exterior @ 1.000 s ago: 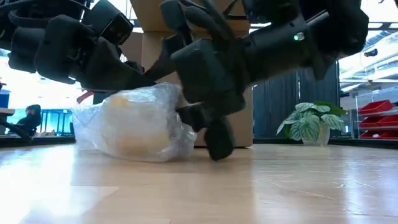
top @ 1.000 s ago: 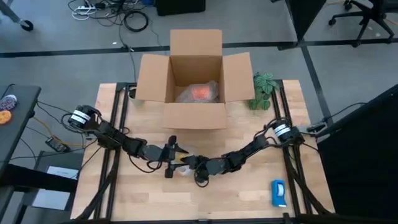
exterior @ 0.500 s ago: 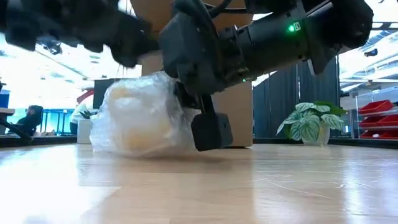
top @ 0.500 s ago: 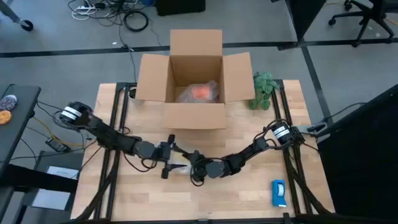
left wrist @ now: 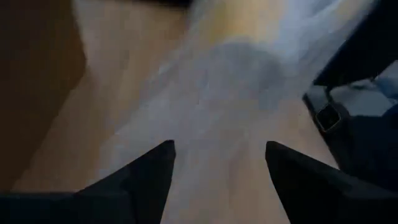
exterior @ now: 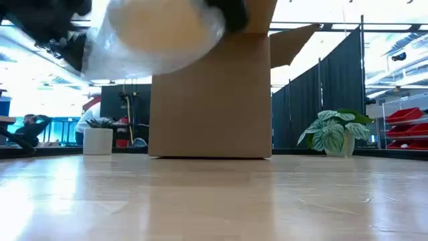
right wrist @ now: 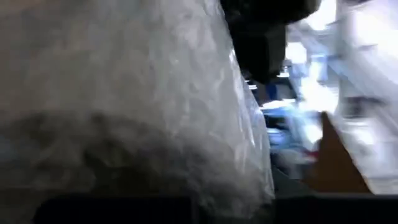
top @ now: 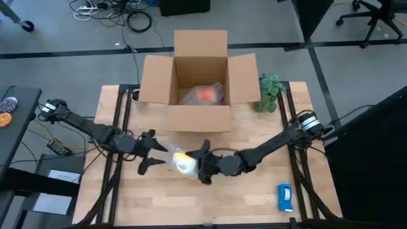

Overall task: Wrap mug
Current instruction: Put the wrapped yellow mug into the box, then adjust the cardboard box on the table

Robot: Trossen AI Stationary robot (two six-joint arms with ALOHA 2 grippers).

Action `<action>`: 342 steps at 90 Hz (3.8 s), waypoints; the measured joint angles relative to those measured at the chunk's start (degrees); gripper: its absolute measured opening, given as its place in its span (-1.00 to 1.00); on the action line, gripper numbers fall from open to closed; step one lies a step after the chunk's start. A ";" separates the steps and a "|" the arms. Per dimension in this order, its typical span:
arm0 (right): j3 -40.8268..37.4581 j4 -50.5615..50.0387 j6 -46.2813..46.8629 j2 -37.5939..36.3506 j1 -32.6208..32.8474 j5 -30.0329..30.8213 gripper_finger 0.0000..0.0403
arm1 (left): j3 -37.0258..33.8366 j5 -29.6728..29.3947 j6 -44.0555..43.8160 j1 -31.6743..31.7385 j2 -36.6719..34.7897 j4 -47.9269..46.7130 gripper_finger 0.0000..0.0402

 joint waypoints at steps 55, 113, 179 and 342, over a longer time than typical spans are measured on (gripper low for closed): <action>30.25 -19.68 17.33 -3.38 -11.63 -0.19 -0.92 | -21.86 -14.15 1.73 -0.89 6.96 33.87 0.19; 36.24 -54.70 56.08 -3.15 -41.81 -14.89 -0.92 | -19.44 -12.78 -1.63 -0.92 31.01 55.69 -0.12; 36.34 -76.04 62.48 6.69 -46.75 -25.82 -0.92 | -11.06 -1.76 10.64 -1.64 46.81 76.17 -0.53; 57.61 -106.20 64.91 -4.57 -38.01 -2.68 0.02 | -11.37 -5.22 3.88 -1.92 47.34 73.46 -0.51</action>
